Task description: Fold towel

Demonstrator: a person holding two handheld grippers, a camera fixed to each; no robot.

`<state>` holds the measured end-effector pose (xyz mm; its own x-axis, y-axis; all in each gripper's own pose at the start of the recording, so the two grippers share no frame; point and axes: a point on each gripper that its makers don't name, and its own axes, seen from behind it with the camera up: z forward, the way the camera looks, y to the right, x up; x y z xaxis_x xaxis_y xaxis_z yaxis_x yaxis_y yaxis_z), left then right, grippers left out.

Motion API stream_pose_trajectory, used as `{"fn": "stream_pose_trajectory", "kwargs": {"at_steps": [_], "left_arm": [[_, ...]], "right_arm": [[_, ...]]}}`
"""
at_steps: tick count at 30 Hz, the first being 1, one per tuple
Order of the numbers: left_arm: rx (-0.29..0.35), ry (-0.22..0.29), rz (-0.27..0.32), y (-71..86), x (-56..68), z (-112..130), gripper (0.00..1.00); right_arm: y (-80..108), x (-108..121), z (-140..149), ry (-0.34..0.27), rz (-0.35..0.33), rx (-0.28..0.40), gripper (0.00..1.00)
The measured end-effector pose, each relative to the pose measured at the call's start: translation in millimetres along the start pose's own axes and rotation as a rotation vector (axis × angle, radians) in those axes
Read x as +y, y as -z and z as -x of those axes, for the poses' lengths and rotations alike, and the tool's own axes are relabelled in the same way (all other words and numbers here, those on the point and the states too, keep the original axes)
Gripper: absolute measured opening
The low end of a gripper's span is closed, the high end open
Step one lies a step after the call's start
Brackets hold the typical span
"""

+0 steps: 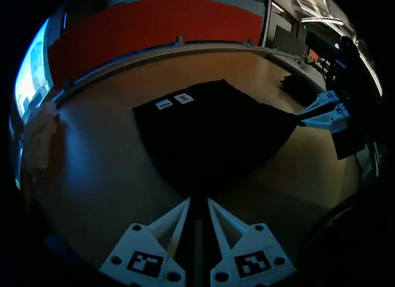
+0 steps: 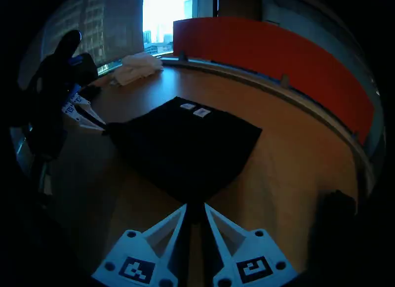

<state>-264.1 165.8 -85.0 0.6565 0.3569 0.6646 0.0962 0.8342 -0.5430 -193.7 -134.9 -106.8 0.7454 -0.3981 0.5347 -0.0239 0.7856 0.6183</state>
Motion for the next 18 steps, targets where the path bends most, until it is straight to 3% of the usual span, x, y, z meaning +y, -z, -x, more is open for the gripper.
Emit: {"fn": "stream_pose_trajectory", "kwargs": {"at_steps": [18], "left_arm": [[0.018, -0.023, 0.001, 49.1, 12.2, -36.2, 0.08]], "right_arm": [[49.5, 4.6, -50.3, 0.002, 0.025, 0.096, 0.1]]}}
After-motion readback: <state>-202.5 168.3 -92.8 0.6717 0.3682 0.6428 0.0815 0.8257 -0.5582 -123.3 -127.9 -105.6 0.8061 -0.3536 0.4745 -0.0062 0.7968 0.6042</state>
